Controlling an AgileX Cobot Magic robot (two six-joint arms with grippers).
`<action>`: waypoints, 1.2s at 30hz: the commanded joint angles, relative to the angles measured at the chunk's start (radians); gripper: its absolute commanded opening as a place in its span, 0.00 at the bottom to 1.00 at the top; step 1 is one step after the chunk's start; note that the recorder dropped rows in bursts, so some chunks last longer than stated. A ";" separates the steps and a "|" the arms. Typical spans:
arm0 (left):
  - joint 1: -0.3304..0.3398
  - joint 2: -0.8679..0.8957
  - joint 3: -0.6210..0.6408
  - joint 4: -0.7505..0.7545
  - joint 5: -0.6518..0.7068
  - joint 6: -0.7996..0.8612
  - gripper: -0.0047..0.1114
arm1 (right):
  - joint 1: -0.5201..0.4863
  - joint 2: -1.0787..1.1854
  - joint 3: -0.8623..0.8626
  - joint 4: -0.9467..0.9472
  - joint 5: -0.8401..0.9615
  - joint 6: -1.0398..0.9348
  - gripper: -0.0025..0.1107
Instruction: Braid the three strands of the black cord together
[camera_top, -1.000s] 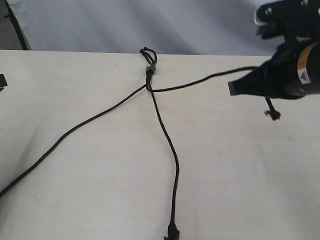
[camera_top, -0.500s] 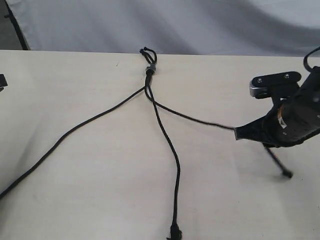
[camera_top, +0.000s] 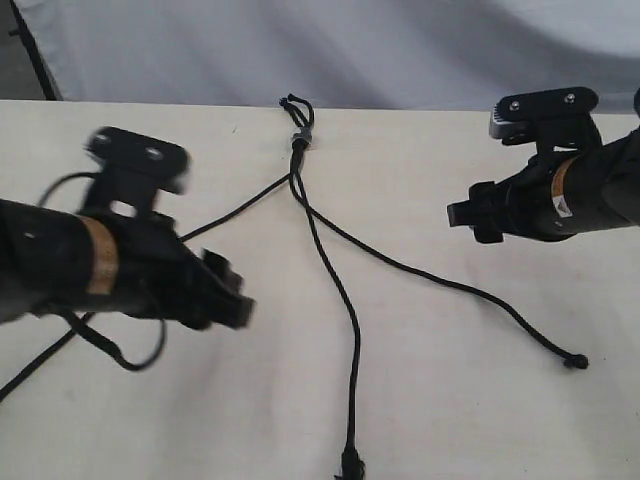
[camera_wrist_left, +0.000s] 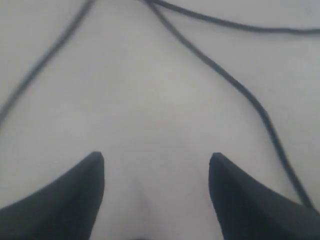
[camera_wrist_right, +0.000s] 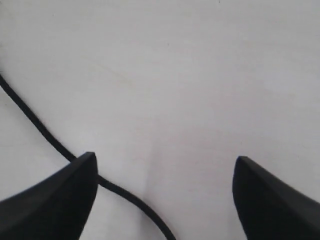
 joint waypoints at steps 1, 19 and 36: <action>-0.194 0.168 -0.132 -0.034 0.089 -0.002 0.54 | -0.007 -0.030 -0.006 -0.033 -0.013 0.005 0.65; -0.235 0.619 -0.509 -0.155 0.259 0.043 0.54 | -0.007 -0.030 -0.006 -0.106 -0.022 0.033 0.65; -0.049 0.405 -0.488 0.078 0.592 0.217 0.05 | -0.007 -0.030 -0.006 -0.106 -0.024 0.033 0.65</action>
